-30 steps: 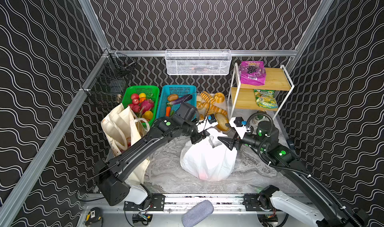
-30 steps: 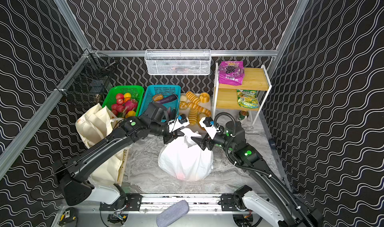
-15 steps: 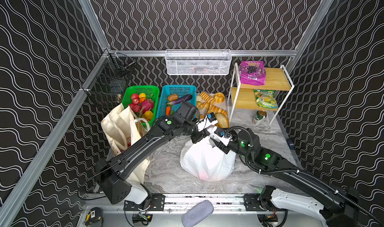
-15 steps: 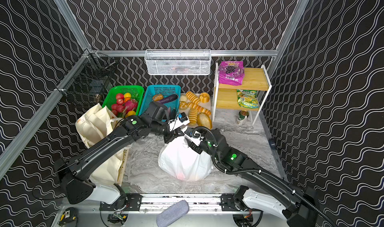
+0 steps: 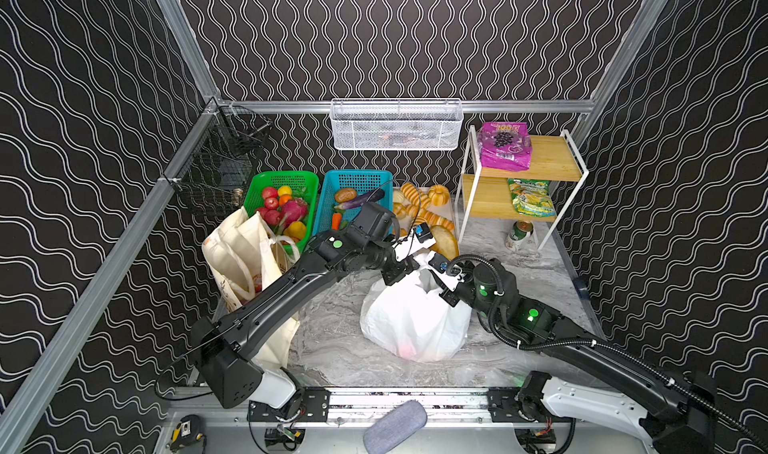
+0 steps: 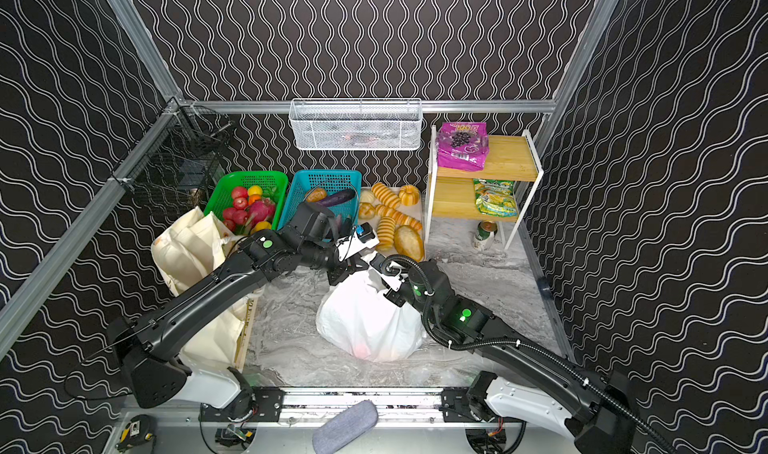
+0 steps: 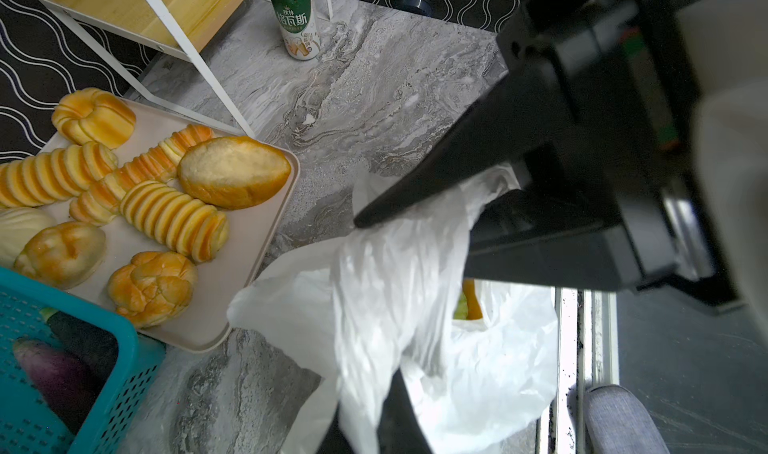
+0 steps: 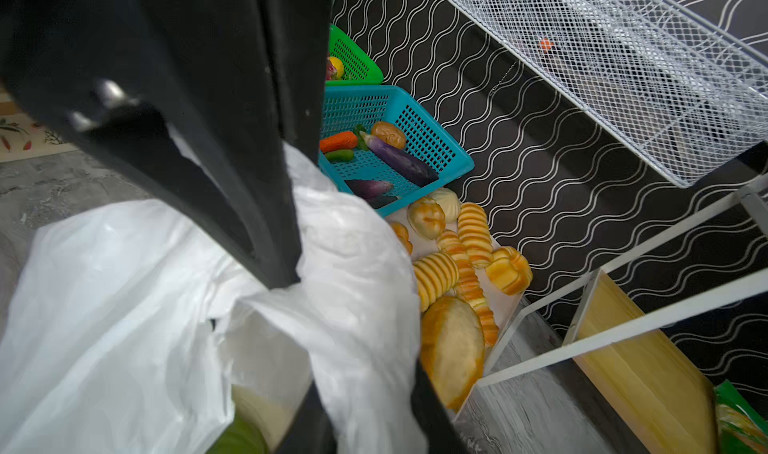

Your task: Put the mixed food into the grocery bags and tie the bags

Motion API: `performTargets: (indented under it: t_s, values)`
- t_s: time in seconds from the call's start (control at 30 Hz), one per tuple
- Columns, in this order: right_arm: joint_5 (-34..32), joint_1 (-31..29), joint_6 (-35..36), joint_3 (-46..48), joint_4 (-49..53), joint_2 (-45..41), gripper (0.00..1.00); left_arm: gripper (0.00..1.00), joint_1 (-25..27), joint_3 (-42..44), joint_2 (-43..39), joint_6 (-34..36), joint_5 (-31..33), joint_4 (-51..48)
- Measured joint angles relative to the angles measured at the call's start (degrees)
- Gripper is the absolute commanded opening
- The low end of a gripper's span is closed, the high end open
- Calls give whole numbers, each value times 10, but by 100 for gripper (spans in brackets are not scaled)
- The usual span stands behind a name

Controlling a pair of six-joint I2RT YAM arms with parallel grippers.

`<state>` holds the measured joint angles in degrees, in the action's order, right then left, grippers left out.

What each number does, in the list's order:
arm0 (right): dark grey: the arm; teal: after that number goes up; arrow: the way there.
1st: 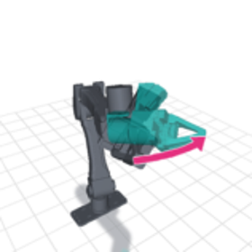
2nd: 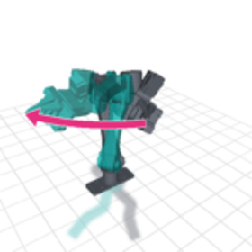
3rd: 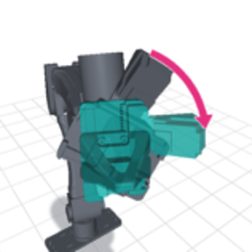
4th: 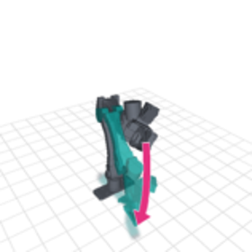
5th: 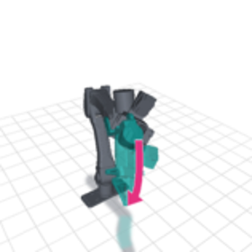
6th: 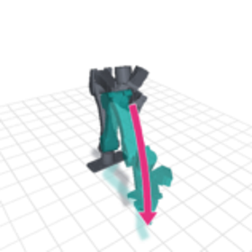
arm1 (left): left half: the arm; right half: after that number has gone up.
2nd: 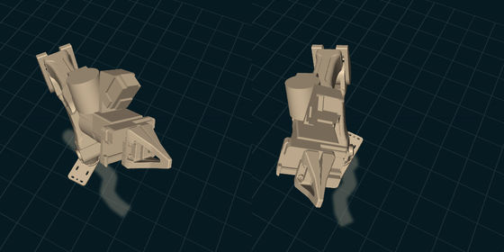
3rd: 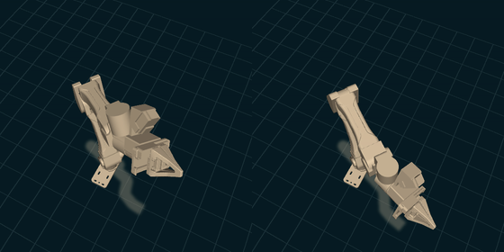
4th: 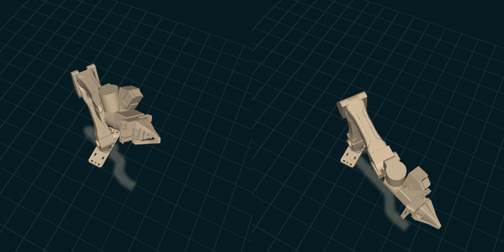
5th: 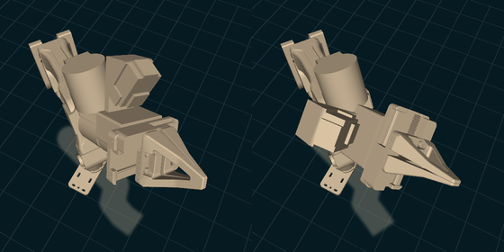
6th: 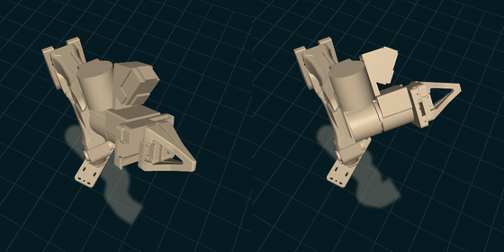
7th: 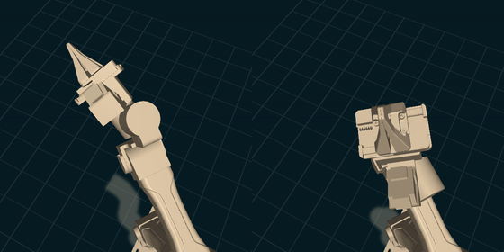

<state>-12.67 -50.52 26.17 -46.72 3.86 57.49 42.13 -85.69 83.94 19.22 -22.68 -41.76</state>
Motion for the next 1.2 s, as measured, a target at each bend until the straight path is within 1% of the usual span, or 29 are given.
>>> performTargets:
  t_s: [0.07,0.13,0.17,0.2,0.27,0.3,0.43,0.6,0.63,0.77,0.9,1.0,1.1,1.2]
  values:
    - [6,0,-2,-8,1,7,18,0,0,-3,3,-2,0,0]
    - [12,0,-3,-13,2,15,15,0,0,-5,5,-9,-2,-2]
    - [15,0,-8,-15,2,17,13,0,0,-5,6,-9,-3,-3]
    - [20,0,-13,-17,5,18,7,0,0,-5,7,-9,-3,-4]
    - [41,6,-17,-21,11,17,2,0,0,-6,8,-9,-1,-7]
    - [66,16,-19,-22,14,16,0,0,-1,-6,8,-9,0,-9]
    - [156,72,-33,-26,28,11,0,0,-4,-9,8,-9,-8,-10]
    - [224,91,-39,-40,51,18,0,0,-10,-17,9,-8,-16,-19]
    - [247,102,-39,-43,56,20,0,0,-10,-17,10,-8,-18,-20]
    - [400,170,-54,-69,77,45,0,0,-10,-20,11,-5,-27,-17]
    - [547,213,-58,-96,107,80,0,0,-10,-21,11,7,-24,-20]
    - [639,234,-58,-120,132,109,0,0,-10,-21,10,14,-24,-19]
    - [695,238,-53,-142,158,127,0,0,-10,-22,6,21,-20,-19]
    - [730,242,-52,-147,165,134,0,0,-9,-22,5,21,-20,-11]
